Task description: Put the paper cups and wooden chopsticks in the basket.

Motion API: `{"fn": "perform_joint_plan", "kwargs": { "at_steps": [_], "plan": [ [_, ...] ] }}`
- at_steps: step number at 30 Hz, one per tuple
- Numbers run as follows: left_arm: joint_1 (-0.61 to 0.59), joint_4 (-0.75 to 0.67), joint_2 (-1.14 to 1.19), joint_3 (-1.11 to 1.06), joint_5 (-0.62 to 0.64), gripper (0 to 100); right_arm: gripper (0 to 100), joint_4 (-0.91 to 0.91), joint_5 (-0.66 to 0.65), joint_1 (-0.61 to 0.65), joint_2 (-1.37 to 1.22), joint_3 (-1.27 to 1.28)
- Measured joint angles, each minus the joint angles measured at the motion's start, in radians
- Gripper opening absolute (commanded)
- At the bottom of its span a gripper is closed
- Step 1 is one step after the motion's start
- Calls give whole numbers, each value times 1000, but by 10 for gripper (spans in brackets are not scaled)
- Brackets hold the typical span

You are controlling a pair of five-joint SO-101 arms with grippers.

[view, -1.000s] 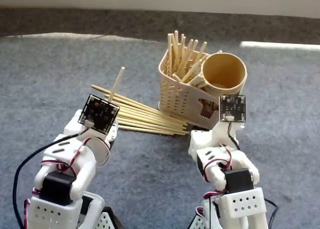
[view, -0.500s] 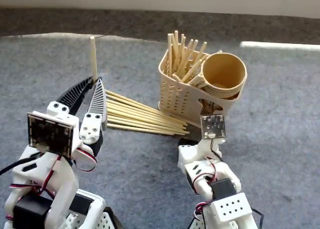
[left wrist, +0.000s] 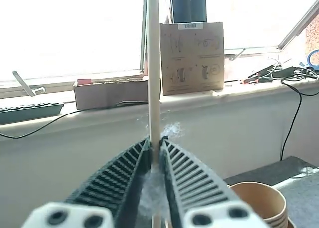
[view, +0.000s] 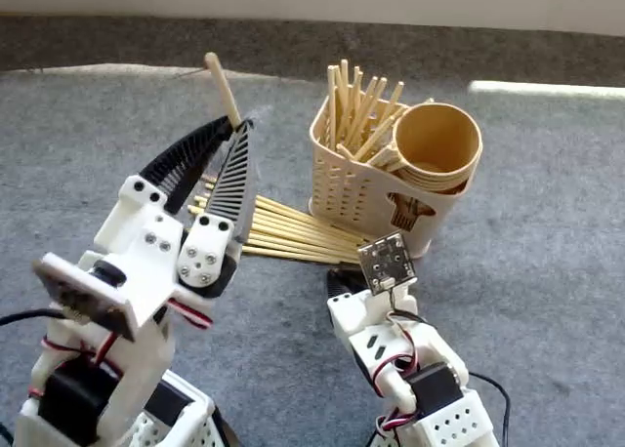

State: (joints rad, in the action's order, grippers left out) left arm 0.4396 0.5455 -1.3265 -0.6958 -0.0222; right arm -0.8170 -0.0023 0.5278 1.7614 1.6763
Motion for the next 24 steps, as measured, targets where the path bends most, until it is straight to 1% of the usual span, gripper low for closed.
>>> {"fn": "perform_joint_plan", "kwargs": {
  "at_steps": [6,13,24],
  "plan": [
    [41,-161,193,0,0,7,5,-3,-9,2,3,0],
    [80,-304,324,0,0,7,5,-3,-15,2,3,0],
    [80,-440,494,0,0,7,5,-3,-15,2,3,0]
  ]
}}
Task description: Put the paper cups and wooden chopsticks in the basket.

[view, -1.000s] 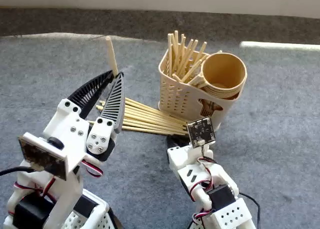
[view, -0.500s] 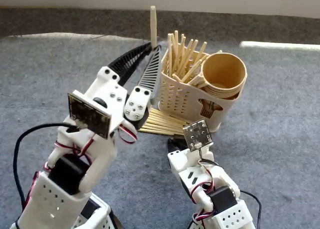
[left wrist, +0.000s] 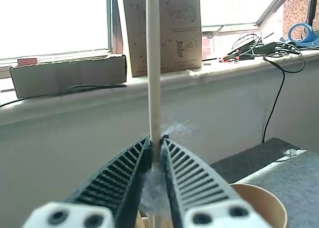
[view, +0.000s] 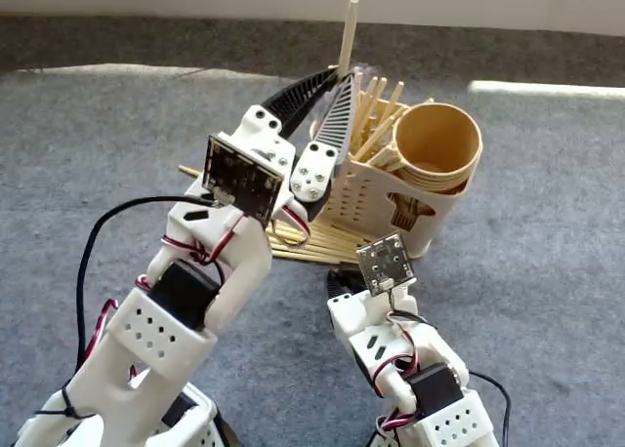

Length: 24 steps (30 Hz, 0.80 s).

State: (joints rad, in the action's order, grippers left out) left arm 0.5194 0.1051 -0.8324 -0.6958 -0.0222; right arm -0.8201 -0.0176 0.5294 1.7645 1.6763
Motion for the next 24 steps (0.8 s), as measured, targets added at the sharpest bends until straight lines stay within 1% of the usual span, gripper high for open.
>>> {"fn": "perform_joint_plan", "kwargs": {
  "at_steps": [2,7,12,14,17,21,24],
  "plan": [
    [0,-29,25,0,-3,7,5,0,0,0,0,0],
    [0,-86,103,0,-78,7,5,0,0,0,0,0],
    [0,-92,164,0,-91,11,5,0,0,0,0,0],
    [0,-92,170,0,-91,33,5,0,0,0,0,0],
    [0,-52,170,0,-91,79,5,0,0,0,0,0],
    [0,21,170,0,-91,82,5,0,0,0,0,0],
    [-2,40,170,0,-91,83,5,0,0,0,0,0]
  ]
}}
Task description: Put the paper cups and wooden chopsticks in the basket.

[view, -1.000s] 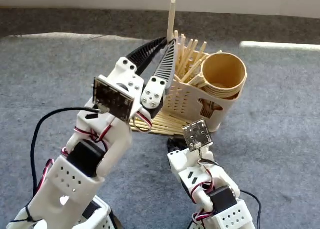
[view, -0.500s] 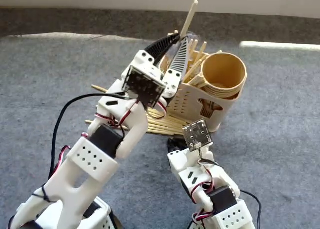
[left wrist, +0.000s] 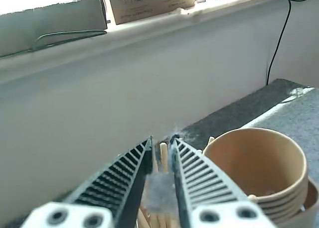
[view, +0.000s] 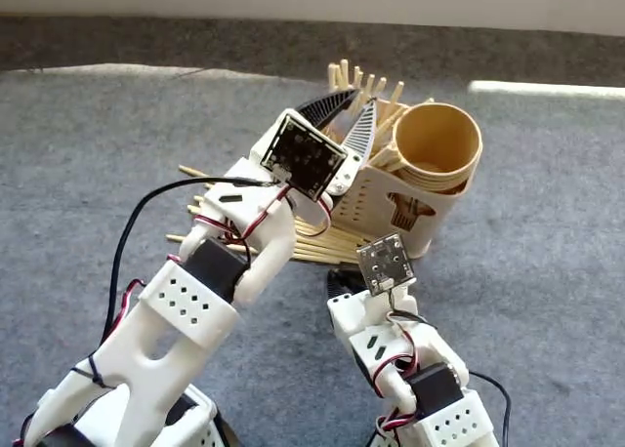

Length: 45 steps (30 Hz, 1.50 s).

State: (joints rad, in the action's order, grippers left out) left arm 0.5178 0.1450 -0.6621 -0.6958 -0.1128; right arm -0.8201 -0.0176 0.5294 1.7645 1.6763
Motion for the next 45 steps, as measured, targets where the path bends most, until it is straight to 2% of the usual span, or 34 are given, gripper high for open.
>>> {"fn": "perform_joint_plan", "kwargs": {
  "at_steps": [5,13,22,30,38,45],
  "plan": [
    [-32,51,0,20,0,81,5,0,0,0,0,0],
    [-115,419,-127,152,0,81,5,0,0,0,0,0],
    [-348,773,-256,161,0,81,5,-21,0,0,0,0],
    [-508,1063,-370,161,0,84,7,-51,-12,0,0,0],
    [-620,1103,-589,-55,0,84,7,-51,-55,0,0,0],
    [-694,1103,-939,-282,0,88,7,-51,-55,0,0,0]
  ]
}}
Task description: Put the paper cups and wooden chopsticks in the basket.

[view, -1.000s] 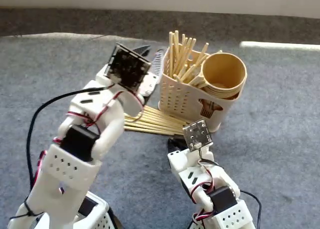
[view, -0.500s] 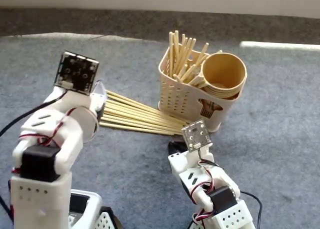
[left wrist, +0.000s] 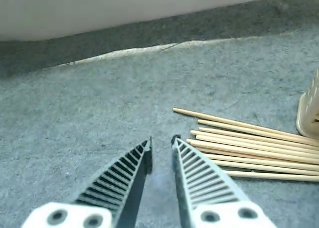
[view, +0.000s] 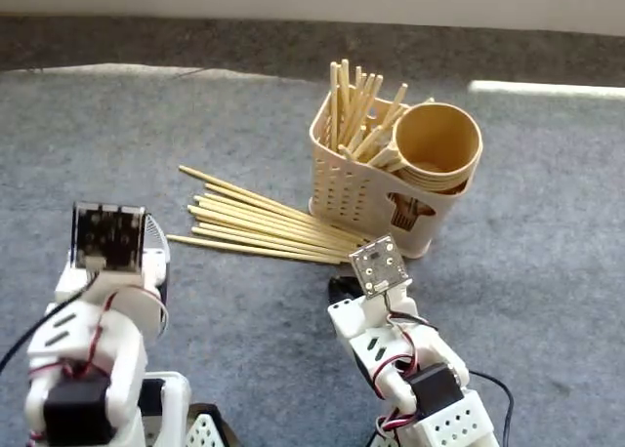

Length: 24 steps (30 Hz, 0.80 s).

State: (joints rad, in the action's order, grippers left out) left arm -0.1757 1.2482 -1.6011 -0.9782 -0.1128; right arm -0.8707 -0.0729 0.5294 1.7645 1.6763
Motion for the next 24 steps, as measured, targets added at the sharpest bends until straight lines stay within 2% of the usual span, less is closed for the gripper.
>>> {"fn": "perform_joint_plan", "kwargs": {
  "at_steps": [6,9,15,24],
  "plan": [
    [0,0,-216,-158,0,141,5,0,-3,-6,0,0],
    [-40,0,-215,-218,0,143,5,-11,-3,-31,0,0],
    [-110,0,-213,-339,0,143,5,-183,-3,-55,5,-63],
    [-278,0,-207,-531,0,143,5,-203,-71,-51,6,-264]
  ]
}}
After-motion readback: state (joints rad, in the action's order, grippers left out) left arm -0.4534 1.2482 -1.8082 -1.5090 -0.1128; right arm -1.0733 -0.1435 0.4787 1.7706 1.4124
